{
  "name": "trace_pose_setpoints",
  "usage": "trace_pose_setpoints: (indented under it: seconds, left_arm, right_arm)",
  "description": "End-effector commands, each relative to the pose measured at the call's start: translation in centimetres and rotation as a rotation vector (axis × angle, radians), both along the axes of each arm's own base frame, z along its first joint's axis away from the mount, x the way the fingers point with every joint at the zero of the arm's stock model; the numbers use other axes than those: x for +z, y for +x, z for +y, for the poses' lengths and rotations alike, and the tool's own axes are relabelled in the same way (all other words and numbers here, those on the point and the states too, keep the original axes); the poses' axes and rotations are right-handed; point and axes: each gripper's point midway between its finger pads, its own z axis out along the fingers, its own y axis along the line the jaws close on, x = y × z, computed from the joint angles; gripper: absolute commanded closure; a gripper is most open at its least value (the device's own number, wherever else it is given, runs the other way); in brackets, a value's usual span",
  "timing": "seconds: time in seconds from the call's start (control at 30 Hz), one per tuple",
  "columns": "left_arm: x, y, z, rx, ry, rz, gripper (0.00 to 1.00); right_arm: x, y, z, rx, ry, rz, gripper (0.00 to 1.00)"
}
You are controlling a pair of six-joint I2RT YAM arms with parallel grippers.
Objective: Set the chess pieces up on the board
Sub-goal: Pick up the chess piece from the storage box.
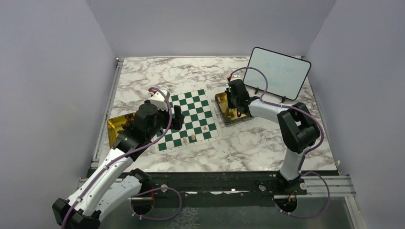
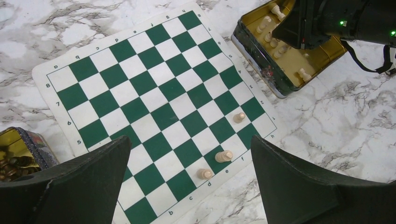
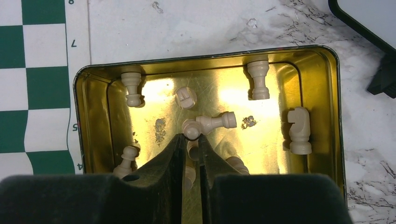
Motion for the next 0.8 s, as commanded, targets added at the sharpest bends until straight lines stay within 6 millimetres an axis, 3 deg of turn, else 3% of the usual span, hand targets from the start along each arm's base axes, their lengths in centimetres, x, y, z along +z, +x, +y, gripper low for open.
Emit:
trace_pose_setpoints:
  seconds: [0.0,0.57,0.77]
  left_arm:
    - [0.1,0.2,0.6,0.023,0.015,-0.013,0.01]
    - [0.4,0.3,0.9,0.043,0.013,-0.024,0.01]
    - [0.3,0.3,0.9,0.043,0.012,-0.022,0.01]
  right_arm:
    - [1.2,1.3,-0.2,-0.013,-0.009,-0.044,0.84]
    - [4.7,-0.1,-0.1,0.023,0.035,-0.077,0.9]
    - [4.5,0.5,-0.2,0.017,0.016,-0.081,0.71]
